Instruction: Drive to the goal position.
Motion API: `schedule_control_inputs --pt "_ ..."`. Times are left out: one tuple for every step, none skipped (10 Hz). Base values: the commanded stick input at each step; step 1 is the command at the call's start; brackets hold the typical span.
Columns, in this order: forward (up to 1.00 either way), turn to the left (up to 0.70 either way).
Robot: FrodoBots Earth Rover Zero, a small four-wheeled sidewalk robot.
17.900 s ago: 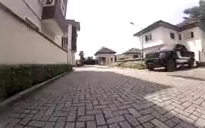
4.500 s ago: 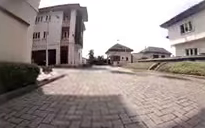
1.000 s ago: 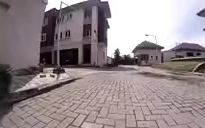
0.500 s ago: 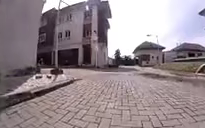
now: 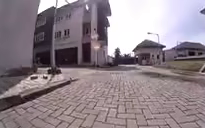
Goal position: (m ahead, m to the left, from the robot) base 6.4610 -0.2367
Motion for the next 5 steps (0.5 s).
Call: schedule_control_inputs --pt "0.50 0.00" --pt "0.50 0.00" --pt "0.50 0.00" --pt "0.50 0.00" --pt "0.50 0.00"
